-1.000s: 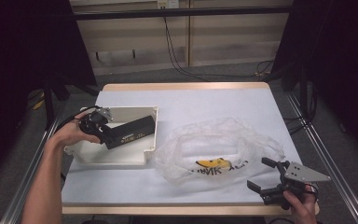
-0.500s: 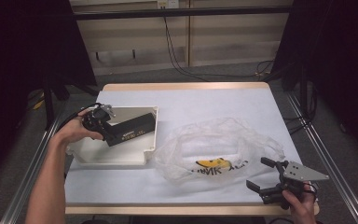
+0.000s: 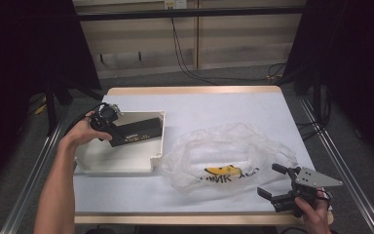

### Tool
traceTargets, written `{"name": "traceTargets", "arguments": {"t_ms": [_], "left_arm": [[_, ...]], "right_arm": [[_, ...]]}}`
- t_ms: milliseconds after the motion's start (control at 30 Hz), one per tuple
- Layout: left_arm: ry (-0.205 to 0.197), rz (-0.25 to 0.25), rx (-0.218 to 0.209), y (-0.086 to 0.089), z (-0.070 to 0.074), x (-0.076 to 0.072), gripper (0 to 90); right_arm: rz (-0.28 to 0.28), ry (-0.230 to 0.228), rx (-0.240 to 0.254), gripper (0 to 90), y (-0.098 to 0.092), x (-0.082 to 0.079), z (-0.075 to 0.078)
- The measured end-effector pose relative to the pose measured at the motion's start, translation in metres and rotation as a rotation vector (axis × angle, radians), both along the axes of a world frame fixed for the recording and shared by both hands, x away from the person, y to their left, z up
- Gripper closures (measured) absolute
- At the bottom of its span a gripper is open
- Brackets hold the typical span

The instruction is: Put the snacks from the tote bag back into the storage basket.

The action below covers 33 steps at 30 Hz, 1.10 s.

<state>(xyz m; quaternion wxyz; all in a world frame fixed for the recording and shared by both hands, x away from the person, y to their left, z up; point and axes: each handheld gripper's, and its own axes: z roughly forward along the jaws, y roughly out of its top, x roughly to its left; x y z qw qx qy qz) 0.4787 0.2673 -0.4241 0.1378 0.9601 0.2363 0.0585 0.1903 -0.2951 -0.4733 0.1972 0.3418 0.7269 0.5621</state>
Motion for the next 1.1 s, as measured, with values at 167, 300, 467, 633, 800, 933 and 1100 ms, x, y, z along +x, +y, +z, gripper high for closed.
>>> {"name": "traceTargets", "arguments": {"t_ms": [167,300,467,633,800,933,1100], "left_arm": [[-0.029,-0.02,0.012,-0.003,-0.002,0.0,29.1],[-0.018,-0.079,0.037,-0.008,0.0,-0.002,33.8],[-0.023,-0.081,0.031,-0.008,0.0,-0.002,33.7],[-0.02,-0.054,-0.014,-0.004,-0.003,-0.005,32.8],[-0.033,-0.037,-0.042,-0.002,-0.004,-0.008,29.5],[-0.059,0.012,-0.09,0.0,-0.003,-0.012,19.5],[-0.097,0.052,-0.132,0.003,0.004,-0.02,15.9]], "right_arm": [[0.004,0.004,0.0,0.0,0.001,0.0,0.0],[0.001,0.006,0.0,0.0,0.001,0.0,0.0],[0.002,0.006,-0.003,0.0,0.001,0.0,0.0],[-0.001,0.005,-0.001,0.0,0.001,0.0,0.0],[-0.004,-0.001,0.0,0.0,0.0,-0.002,0.0],[-0.001,-0.003,-0.003,0.0,0.0,-0.003,0.001],[-0.001,-0.01,-0.005,0.0,0.001,-0.005,0.003]]}}
